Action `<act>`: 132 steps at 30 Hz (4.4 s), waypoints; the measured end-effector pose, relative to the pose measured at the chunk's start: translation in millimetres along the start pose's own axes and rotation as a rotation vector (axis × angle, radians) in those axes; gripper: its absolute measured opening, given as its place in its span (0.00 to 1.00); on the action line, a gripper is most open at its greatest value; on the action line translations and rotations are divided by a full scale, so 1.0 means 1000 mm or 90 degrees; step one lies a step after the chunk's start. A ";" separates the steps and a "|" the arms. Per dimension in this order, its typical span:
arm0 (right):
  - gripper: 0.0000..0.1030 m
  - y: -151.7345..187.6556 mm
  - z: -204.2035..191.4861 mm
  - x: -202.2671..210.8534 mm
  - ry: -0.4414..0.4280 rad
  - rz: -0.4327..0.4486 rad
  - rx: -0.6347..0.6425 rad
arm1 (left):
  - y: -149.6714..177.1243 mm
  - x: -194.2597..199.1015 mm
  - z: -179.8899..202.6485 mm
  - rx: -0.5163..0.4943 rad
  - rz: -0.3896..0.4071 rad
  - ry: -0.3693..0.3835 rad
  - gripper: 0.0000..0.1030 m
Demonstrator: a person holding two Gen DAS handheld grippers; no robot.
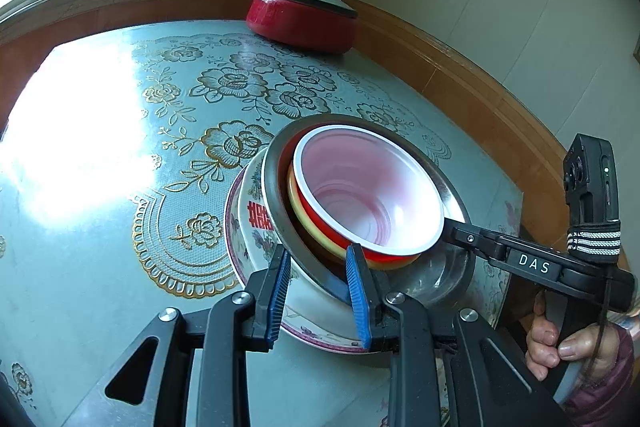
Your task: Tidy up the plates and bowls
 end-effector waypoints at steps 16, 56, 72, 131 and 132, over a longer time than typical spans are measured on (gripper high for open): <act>0.23 0.008 -0.009 0.006 0.011 0.007 -0.023 | 0.001 0.005 0.003 -0.016 0.005 -0.002 0.30; 0.27 0.034 -0.014 0.039 0.027 0.088 -0.056 | 0.019 0.030 0.001 -0.033 0.028 -0.053 0.53; 0.34 0.066 -0.022 0.068 0.117 0.145 -0.008 | 0.042 0.034 0.021 -0.027 0.022 -0.120 0.65; 0.59 0.087 -0.069 0.062 0.246 0.217 -0.085 | 0.042 0.053 0.005 -0.103 0.082 -0.163 1.00; 0.59 0.087 -0.069 0.062 0.245 0.217 -0.085 | 0.042 0.053 0.005 -0.103 0.082 -0.164 1.00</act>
Point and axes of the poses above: each gripper's, at about its wrist camera, not at the fingertips, and x roughly against the way its jaws point, z to its right, y to its underside, the point moved 2 cm from there along -x, roughly the way its jaws point, and after that the axes turned 4 degrees about -x, right-handed, at the moved point
